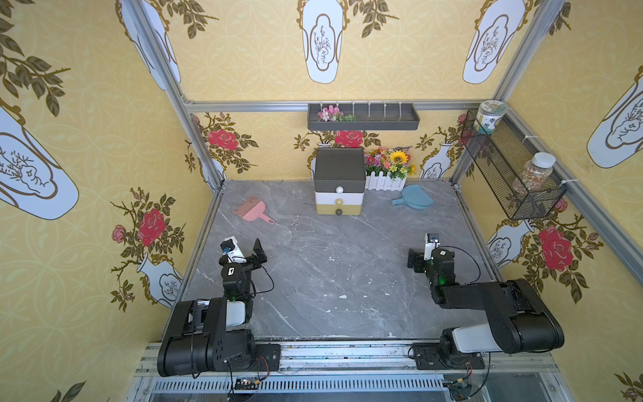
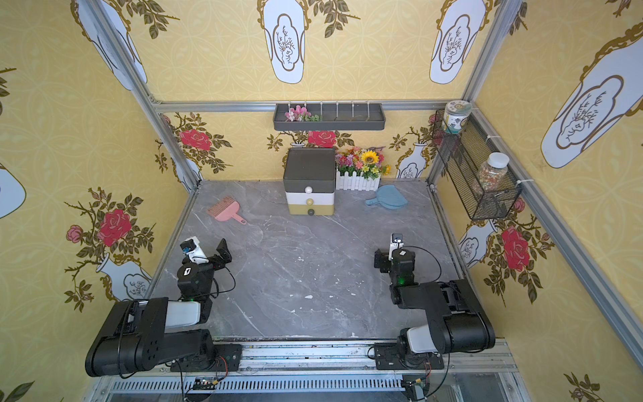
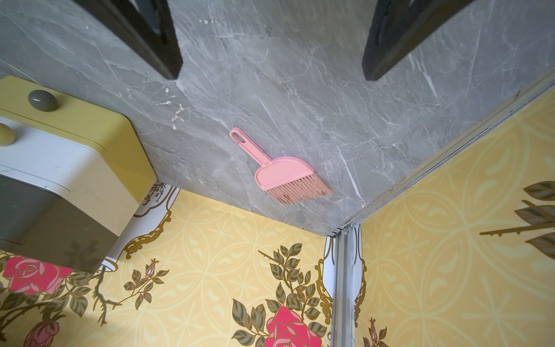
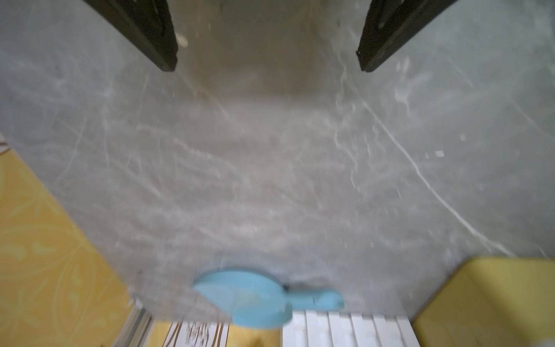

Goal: Place the brooch boxes into the drawer by color
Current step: Reset both arms

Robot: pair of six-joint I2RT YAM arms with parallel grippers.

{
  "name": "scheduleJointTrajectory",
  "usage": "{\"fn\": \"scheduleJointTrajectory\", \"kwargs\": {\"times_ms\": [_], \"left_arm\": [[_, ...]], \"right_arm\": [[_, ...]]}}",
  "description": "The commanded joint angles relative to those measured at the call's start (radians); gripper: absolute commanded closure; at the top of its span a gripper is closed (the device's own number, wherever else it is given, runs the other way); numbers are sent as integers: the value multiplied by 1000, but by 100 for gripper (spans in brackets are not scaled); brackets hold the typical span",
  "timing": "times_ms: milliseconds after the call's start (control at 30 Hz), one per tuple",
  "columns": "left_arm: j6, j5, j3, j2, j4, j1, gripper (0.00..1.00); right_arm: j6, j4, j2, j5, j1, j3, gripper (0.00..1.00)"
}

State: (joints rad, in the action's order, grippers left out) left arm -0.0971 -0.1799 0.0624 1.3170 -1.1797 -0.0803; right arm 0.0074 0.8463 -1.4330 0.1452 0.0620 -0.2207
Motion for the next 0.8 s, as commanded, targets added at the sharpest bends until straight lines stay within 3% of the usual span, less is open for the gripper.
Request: {"fn": "scheduleJointTrajectory", "kwargs": {"times_ms": [0,467,767], "left_arm": [[10,14,2,1,-22,-1,0],[11,13,4,2,-21,-1,0],[13,15,5,2,-18,-1,0]], "right_arm": [[14,36,15,12,-6,-11,3],[13,67,-5,12,-6,-11,3],[22,48,-3,-50,-39,-19,3]]}}
